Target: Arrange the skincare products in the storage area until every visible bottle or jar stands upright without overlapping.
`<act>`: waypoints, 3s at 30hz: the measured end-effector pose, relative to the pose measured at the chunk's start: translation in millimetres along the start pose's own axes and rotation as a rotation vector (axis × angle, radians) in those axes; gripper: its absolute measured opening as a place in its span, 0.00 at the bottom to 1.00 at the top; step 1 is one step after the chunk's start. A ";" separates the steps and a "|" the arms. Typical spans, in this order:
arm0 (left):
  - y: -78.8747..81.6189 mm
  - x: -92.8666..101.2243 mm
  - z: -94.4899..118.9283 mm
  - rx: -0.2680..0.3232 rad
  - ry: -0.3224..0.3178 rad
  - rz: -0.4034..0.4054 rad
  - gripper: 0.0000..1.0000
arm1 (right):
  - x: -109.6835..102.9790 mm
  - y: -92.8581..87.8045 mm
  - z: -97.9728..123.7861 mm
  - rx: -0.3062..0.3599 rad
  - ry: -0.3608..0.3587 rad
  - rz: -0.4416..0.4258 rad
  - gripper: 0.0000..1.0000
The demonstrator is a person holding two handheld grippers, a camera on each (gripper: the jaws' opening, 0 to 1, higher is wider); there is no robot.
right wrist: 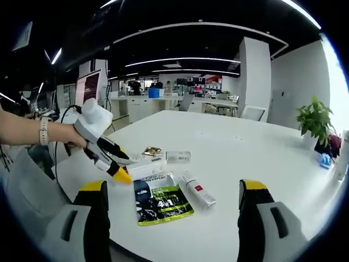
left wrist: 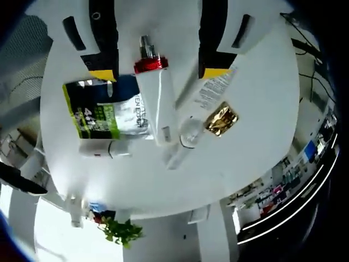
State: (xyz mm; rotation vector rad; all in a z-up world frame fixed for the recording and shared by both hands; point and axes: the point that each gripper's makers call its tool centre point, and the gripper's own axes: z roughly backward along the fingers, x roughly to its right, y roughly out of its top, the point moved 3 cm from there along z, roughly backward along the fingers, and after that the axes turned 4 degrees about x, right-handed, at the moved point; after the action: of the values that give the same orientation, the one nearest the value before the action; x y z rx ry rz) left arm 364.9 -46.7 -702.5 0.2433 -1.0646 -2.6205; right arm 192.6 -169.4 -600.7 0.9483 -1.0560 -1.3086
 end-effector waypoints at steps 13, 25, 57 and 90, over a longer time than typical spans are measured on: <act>-2.9 2.3 -16.7 -0.086 -0.040 0.029 0.42 | 1.1 -1.8 -1.2 -0.011 -0.008 -0.007 1.00; -5.0 3.1 -22.0 -0.136 -0.067 0.013 0.32 | 1.2 -3.4 -2.0 -0.019 -0.006 -0.011 1.00; -2.1 -19.9 -2.0 -0.192 -0.027 -0.226 0.26 | -6.1 -0.4 -11.3 -0.068 0.155 0.110 0.61; 5.2 -36.1 63.2 -0.291 -0.033 -0.956 0.25 | -49.6 15.9 -78.2 -0.112 0.514 0.244 0.43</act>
State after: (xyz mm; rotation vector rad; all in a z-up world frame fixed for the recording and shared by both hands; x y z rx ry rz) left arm 383.1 3.2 -652.3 0.8073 -0.6234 -3.5663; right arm 273.4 -122.3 -609.5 0.9677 -0.6656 -0.8492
